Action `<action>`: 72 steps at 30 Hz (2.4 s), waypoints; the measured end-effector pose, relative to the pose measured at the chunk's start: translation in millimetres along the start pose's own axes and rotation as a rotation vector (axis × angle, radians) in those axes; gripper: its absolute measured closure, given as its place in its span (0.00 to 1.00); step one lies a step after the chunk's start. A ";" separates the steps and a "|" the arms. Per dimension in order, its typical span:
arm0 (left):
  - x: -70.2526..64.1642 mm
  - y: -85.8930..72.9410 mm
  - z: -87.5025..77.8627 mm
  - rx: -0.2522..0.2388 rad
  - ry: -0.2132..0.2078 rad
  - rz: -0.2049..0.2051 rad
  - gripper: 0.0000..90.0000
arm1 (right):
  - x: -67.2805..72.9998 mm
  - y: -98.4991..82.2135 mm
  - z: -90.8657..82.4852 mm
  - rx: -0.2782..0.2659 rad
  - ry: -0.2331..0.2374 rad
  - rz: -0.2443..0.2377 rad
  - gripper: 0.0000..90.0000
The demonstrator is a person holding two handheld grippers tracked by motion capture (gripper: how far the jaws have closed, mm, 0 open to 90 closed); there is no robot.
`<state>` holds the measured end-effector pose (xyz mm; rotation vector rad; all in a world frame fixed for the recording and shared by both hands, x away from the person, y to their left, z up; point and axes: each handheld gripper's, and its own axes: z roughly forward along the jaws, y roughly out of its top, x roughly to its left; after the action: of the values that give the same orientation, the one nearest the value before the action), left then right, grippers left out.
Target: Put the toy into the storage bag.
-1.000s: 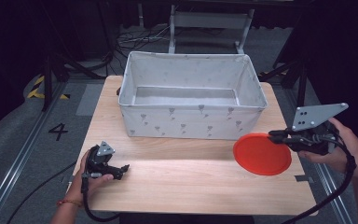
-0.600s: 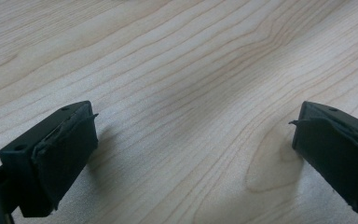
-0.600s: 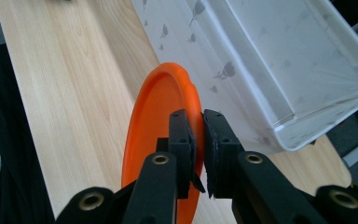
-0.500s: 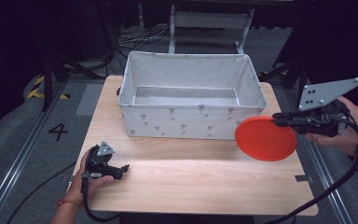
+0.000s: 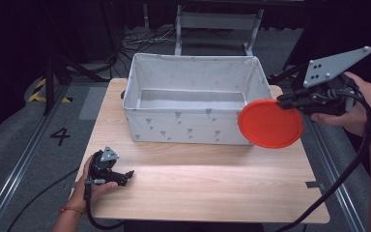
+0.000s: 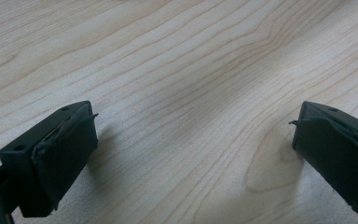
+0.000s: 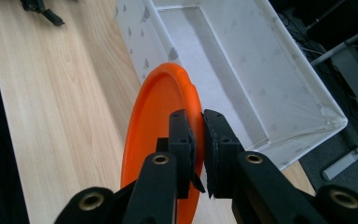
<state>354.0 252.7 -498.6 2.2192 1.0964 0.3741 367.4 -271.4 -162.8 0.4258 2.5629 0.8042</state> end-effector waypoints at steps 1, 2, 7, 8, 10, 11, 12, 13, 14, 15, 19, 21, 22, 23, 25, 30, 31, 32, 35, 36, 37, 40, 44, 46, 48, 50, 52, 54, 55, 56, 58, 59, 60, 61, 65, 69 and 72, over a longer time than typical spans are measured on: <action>0.0 0.0 0.0 0.000 0.000 -0.001 0.00 | -2.0 1.9 0.1 0.001 0.001 0.001 0.92; 0.0 0.0 0.0 0.000 0.000 0.000 0.00 | -4.1 3.7 0.1 0.002 -0.001 0.000 0.92; 0.0 0.0 0.0 0.000 0.000 0.000 0.00 | -15.3 12.8 -2.6 -0.004 -0.021 0.005 0.92; 0.0 0.0 0.0 0.000 0.000 0.000 0.00 | -18.0 15.1 -3.3 -0.005 -0.027 0.008 0.92; 0.0 0.0 0.0 -0.001 0.000 -0.001 0.00 | -22.7 20.4 -4.2 -0.012 -0.038 0.011 0.92; -0.1 0.0 0.0 -0.001 0.000 -0.001 0.00 | -24.6 22.6 -4.2 -0.013 -0.044 0.016 0.92; -0.1 0.0 0.2 -0.002 -0.001 -0.001 0.00 | -27.7 25.6 -4.2 -0.017 -0.052 0.017 0.92; -0.1 0.0 0.1 -0.001 -0.001 -0.001 0.00 | -31.6 29.4 -3.9 -0.021 -0.056 0.015 0.92; -0.1 0.0 0.1 -0.001 0.000 -0.001 0.00 | -34.9 32.6 -3.5 -0.021 -0.064 0.015 0.92; -0.1 0.0 0.1 -0.001 0.000 -0.002 0.00 | -41.5 37.9 -1.7 -0.026 -0.073 0.016 0.92; -0.1 0.0 0.1 -0.001 0.000 -0.002 0.00 | -52.5 45.4 3.5 -0.036 -0.086 0.031 0.92; -0.1 0.0 0.1 -0.001 0.000 -0.002 0.00 | -59.2 48.8 8.9 -0.044 -0.088 0.033 0.92; -0.1 0.0 0.1 -0.001 0.000 -0.002 0.00 | -63.4 50.6 12.9 -0.046 -0.086 0.035 0.92; 0.0 0.0 0.1 -0.001 -0.002 -0.001 0.00 | -66.2 51.6 16.8 -0.046 -0.093 0.038 0.92; 0.1 -0.1 0.2 -0.002 -0.004 -0.001 0.00 | -73.4 53.5 27.0 -0.037 -0.097 0.047 0.92; 0.5 0.1 0.3 -0.002 -0.006 0.002 0.00 | -85.1 54.1 49.2 -0.034 -0.091 0.048 0.92; 0.5 0.1 0.3 -0.002 -0.006 0.002 0.00 | -85.1 54.1 49.2 -0.034 -0.091 0.048 0.92; 0.5 0.1 0.3 -0.002 -0.007 0.002 0.00 | -90.3 52.2 58.9 -0.040 -0.099 0.049 0.92; 0.9 0.3 0.3 -0.001 -0.009 0.005 0.00 | -93.8 49.4 68.3 -0.055 -0.104 0.044 0.92; 1.2 0.5 0.6 -0.002 -0.009 0.009 0.00 | -94.6 47.7 76.3 -0.047 -0.099 0.047 0.92; 1.2 0.5 0.6 -0.002 -0.009 0.010 0.00 | -96.4 45.7 84.6 -0.047 -0.094 0.052 0.92; 1.2 0.5 0.6 -0.002 -0.009 0.010 0.00 | -99.0 40.6 102.5 -0.016 -0.080 0.064 0.92; 1.2 0.5 0.5 -0.002 -0.009 0.010 0.00 | -101.0 32.7 118.4 0.001 -0.069 0.067 0.92; 1.3 0.5 0.5 -0.001 -0.009 0.011 0.00 | -99.9 29.3 124.4 -0.002 -0.055 0.058 0.92; 1.2 0.5 0.6 -0.002 -0.010 0.009 0.00 | -98.1 26.5 131.1 0.016 -0.033 0.043 0.92; 1.3 0.5 0.6 -0.002 -0.011 0.010 0.00 | -95.7 23.6 136.4 0.032 -0.024 0.026 0.92; 1.6 0.6 0.7 -0.003 -0.010 0.013 0.00 | -94.3 20.1 139.9 0.042 -0.010 0.017 0.92; 1.6 0.6 0.7 -0.003 -0.010 0.013 0.00 | -93.2 16.8 141.2 0.044 0.004 0.017 0.92; 1.6 0.6 0.7 -0.003 -0.010 0.013 0.00 | -92.5 15.2 141.4 0.044 0.010 0.009 0.92; 1.5 0.6 0.7 -0.003 -0.010 0.013 0.00 | -91.0 13.3 141.9 0.042 0.021 0.004 0.92; 1.6 0.6 0.7 -0.003 -0.010 0.014 0.00 | -88.5 11.1 142.3 0.048 0.030 -0.007 0.92; 1.5 0.6 0.7 -0.003 -0.010 0.013 0.00 | -86.6 9.7 143.2 0.052 0.037 -0.015 0.92; 1.4 0.6 0.7 -0.002 -0.011 0.011 0.00 | -85.2 9.0 143.8 0.059 0.042 -0.023 0.92; 1.5 0.6 0.7 -0.003 -0.010 0.013 0.00 | -84.3 8.4 144.7 0.066 0.047 -0.029 0.92; 1.6 0.6 0.7 -0.003 -0.010 0.013 0.00 | -79.6 9.6 152.1 0.123 0.074 -0.065 0.92; 1.4 0.6 0.6 -0.002 -0.011 0.011 0.00 | -77.9 8.5 161.7 0.179 0.100 -0.089 0.92; 1.4 0.6 0.6 -0.002 -0.011 0.011 0.00 | -76.3 5.5 170.5 0.209 0.125 -0.099 0.92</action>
<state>355.5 253.3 -498.7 2.2241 1.0782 0.3672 515.2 -217.9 -263.9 0.3163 2.7723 0.5451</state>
